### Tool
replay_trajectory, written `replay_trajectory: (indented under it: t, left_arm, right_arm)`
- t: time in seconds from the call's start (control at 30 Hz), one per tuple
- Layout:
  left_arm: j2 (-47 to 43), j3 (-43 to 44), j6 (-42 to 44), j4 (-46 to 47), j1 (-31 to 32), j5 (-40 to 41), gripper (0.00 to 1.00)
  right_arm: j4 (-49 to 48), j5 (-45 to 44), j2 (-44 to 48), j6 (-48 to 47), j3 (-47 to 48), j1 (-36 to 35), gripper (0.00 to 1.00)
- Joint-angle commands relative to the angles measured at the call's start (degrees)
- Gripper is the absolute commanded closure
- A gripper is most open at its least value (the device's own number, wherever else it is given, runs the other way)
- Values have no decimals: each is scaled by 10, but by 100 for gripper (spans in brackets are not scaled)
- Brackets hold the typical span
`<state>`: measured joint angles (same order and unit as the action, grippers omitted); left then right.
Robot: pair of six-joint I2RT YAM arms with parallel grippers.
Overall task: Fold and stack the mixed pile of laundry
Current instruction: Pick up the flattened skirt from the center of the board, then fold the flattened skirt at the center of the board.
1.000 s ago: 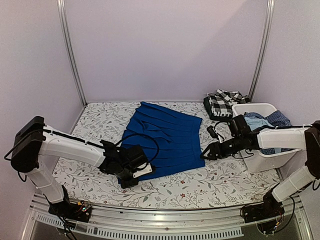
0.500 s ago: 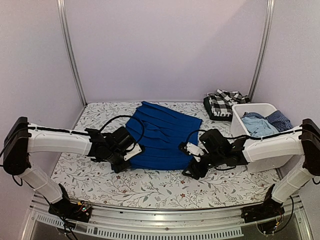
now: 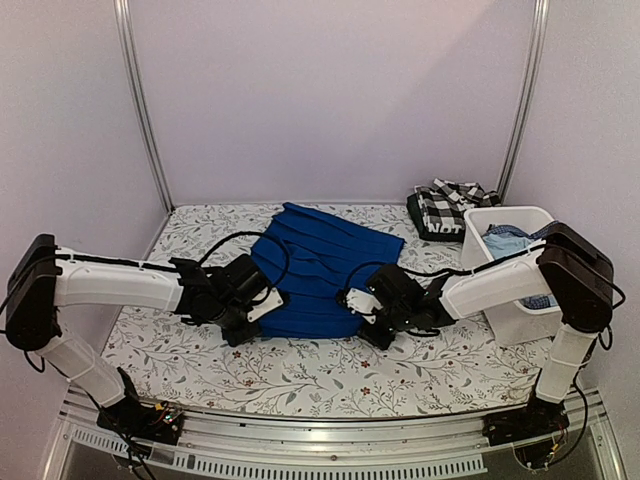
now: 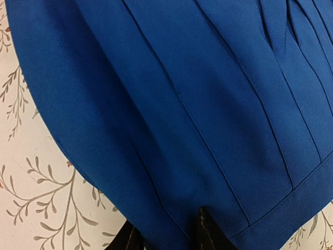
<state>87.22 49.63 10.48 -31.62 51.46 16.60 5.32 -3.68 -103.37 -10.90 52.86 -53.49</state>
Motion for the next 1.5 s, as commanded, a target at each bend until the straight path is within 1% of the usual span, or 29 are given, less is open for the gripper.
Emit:
replay_trajectory:
  t: [0.0,0.07,0.1,0.13,0.17,0.27,0.3,0.43,0.57,0.67,0.7,0.77,0.9,0.97,1.07,1.2,1.3,1.4,1.47]
  left_arm:
    - [-23,-7,3,14,-7,41,100]
    - [-34,-4,-1,10,-7,47,100]
    - [-43,-2,-4,5,-7,47,100]
    - [-53,0,-9,-1,-6,47,100]
    - [-65,2,-14,-11,-6,48,100]
    - [-97,10,-37,-54,-3,62,100]
    - [-106,12,-42,-65,3,81,100]
    - [-141,23,-47,-77,7,117,100]
    - [-169,28,-4,-30,5,155,100]
    - [-165,29,80,50,-7,166,100]
    - [-156,34,107,80,-13,155,100]
    - [-129,51,150,138,-30,129,100]
    - [-49,121,214,204,-70,82,100]
    - [1,159,243,237,-89,69,100]
    - [96,229,280,282,-110,50,100]
    - [224,336,317,337,-123,31,100]
    - [310,420,324,353,-127,19,100]
    - [376,464,320,384,-129,26,100]
    - [411,482,310,404,-130,50,95]
  right_arm:
    - [67,-51,-53,-12,3,-17,77]
    - [83,-56,-46,-10,15,-30,89]
    - [96,-44,-35,-4,23,-35,95]
    - [109,-28,-16,3,30,-42,98]
    - [116,-16,-2,11,34,-53,100]
    - [135,27,56,29,46,-85,100]
    - [139,57,71,38,48,-91,100]
    - [132,139,114,66,36,-95,100]
    - [124,212,125,79,26,-92,100]
    - [120,268,122,82,31,-64,100]
    - [119,286,126,87,34,-42,100]
    - [110,316,135,94,36,-7,100]
    - [93,383,151,106,37,82,99]
    - [88,409,143,125,38,120,99]
    - [88,414,119,132,49,169,99]
    - [88,393,78,140,78,227,99]
    - [99,337,47,140,96,253,99]
    - [100,290,8,138,107,278,97]
    - [103,251,-20,134,122,281,95]
